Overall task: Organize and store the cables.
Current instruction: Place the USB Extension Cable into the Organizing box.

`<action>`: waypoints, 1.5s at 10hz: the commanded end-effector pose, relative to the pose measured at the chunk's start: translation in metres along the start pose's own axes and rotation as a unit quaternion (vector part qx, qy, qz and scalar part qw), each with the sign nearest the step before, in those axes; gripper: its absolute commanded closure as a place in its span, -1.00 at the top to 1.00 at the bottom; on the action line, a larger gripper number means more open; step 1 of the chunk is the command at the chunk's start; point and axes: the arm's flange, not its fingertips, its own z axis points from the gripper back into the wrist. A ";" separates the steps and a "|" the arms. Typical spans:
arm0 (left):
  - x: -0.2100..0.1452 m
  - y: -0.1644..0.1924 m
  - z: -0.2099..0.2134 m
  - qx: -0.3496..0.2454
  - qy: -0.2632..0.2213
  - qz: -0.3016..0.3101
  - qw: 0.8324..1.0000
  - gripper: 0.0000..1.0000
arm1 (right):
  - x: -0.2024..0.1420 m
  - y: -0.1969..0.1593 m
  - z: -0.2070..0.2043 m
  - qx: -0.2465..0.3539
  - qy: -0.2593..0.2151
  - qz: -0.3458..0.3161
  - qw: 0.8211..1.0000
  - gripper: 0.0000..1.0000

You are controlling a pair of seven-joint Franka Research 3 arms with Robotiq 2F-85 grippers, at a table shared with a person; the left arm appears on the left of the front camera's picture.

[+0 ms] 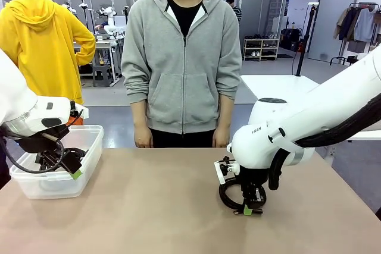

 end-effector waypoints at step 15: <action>0.003 0.001 0.001 0.008 0.004 -0.002 1.000 1.00 | 0.262 -0.017 0.015 0.027 -0.003 0.031 0.999 -1.00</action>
